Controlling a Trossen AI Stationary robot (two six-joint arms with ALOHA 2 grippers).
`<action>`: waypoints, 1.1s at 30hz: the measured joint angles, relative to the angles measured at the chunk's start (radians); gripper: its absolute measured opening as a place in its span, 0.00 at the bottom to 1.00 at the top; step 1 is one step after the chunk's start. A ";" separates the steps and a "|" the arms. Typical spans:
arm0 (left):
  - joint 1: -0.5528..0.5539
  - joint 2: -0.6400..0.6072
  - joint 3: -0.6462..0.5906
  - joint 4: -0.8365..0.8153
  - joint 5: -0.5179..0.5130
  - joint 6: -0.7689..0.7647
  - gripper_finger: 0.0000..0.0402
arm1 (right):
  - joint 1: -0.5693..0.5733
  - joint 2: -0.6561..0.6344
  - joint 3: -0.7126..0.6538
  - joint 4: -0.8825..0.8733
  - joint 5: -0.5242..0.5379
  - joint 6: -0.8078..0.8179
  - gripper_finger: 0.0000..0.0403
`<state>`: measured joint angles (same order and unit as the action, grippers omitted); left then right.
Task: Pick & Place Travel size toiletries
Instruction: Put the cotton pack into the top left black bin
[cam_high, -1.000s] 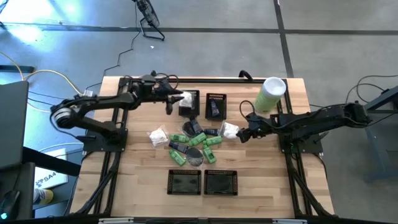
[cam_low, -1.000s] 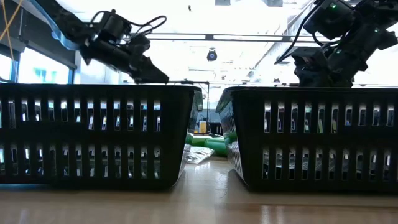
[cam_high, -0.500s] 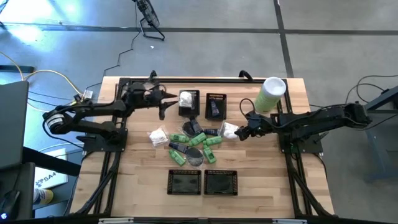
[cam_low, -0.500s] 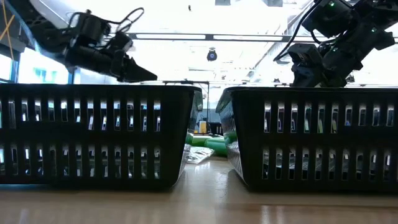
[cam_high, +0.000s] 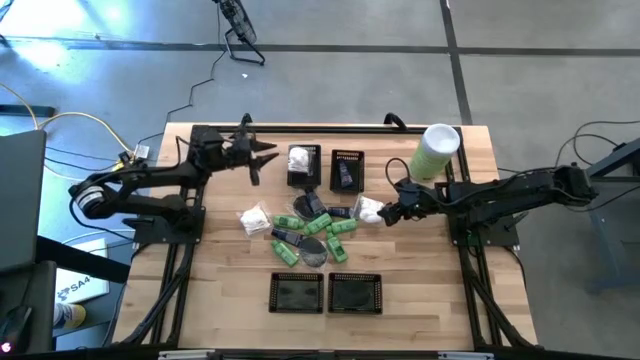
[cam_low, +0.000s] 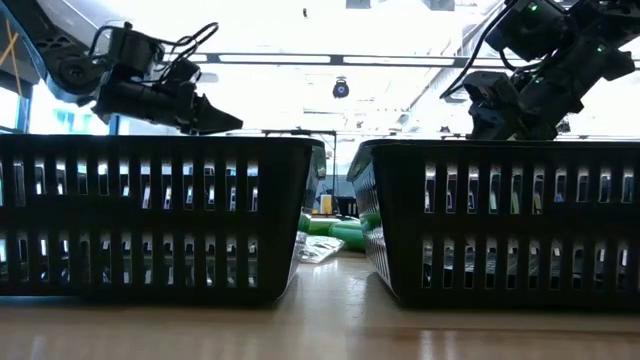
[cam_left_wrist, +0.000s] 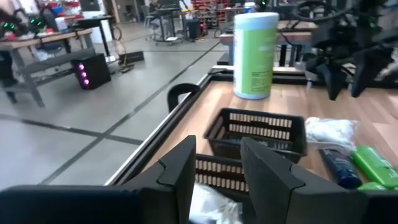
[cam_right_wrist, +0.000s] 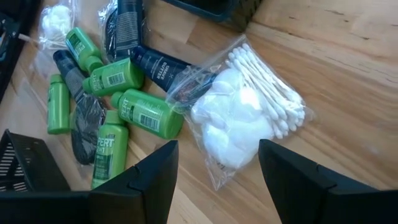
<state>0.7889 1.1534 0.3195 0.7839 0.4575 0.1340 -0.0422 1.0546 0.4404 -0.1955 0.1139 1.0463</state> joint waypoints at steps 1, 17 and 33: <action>0.021 0.000 0.000 0.000 0.016 -0.010 0.31 | 0.000 0.000 0.000 0.000 0.003 0.010 0.53; 0.068 0.000 0.001 -0.024 0.071 -0.034 0.31 | 0.011 0.028 0.000 -0.053 0.017 0.317 0.53; 0.068 0.000 0.001 -0.032 0.065 -0.034 0.31 | 0.011 0.179 0.001 0.024 -0.019 0.329 0.53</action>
<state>0.8574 1.1534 0.3202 0.7521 0.5220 0.0998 -0.0307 1.2337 0.4412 -0.1711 0.0946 1.3752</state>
